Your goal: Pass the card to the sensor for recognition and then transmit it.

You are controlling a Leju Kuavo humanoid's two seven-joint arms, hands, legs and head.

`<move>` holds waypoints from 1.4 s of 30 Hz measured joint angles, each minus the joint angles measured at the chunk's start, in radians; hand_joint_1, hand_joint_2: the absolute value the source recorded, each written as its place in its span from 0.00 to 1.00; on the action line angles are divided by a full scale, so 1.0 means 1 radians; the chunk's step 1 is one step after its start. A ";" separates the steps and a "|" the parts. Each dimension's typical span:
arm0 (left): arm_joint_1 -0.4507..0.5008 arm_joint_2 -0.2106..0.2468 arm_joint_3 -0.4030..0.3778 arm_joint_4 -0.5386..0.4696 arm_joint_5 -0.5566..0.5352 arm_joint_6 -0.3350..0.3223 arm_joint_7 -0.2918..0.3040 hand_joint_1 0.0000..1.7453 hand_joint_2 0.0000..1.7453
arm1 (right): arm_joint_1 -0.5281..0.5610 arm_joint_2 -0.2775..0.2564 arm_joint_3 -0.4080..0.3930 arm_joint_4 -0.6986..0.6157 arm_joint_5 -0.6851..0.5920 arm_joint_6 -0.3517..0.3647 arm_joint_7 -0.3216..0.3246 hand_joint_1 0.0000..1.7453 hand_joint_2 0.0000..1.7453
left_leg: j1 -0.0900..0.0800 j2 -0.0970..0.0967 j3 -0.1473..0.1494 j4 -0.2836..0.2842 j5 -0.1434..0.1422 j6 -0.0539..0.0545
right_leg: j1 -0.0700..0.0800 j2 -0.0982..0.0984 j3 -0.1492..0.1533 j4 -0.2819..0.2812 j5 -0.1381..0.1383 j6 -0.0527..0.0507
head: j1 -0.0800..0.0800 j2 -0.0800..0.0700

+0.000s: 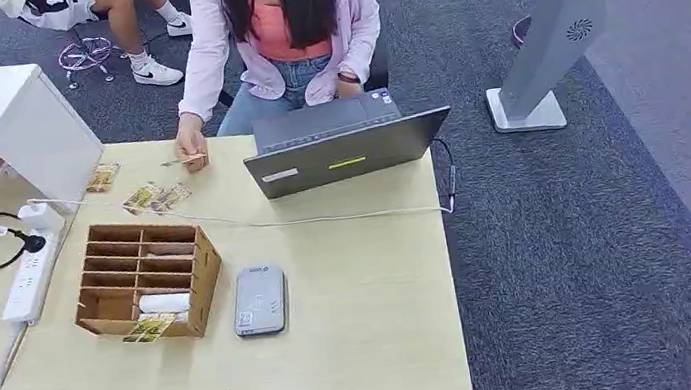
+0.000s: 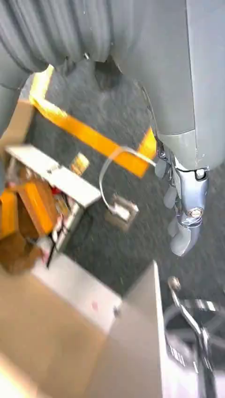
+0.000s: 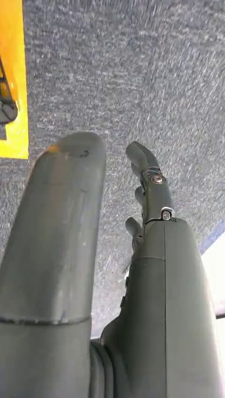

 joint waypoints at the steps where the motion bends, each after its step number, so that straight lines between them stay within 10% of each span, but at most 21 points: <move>1: 0.005 -0.002 -0.008 -0.029 0.004 -0.001 -0.002 0.00 1.00 | -0.001 0.002 -0.005 0.001 0.005 -0.001 0.005 0.00 0.00 | 0.000 0.000 0.000 0.000 0.000 0.000 | 0.000 0.000 0.000 0.000 0.000 0.000 | -0.001 0.000; 21: 0.030 0.063 -0.281 -0.686 0.042 0.085 -0.104 0.00 1.00 | -0.014 0.028 -0.087 0.024 0.131 0.001 0.102 0.00 0.00 | 0.000 0.000 0.000 0.000 0.002 0.000 | 0.000 0.000 0.000 0.000 0.001 0.000 | 0.000 0.000; 42: -0.324 0.162 -0.554 -0.510 -0.431 0.324 0.014 0.00 1.00 | -0.030 0.029 -0.090 0.033 0.239 0.040 0.095 0.00 0.00 | 0.000 0.002 0.000 0.001 0.004 0.000 | 0.000 0.002 -0.001 0.000 0.003 0.000 | 0.000 0.000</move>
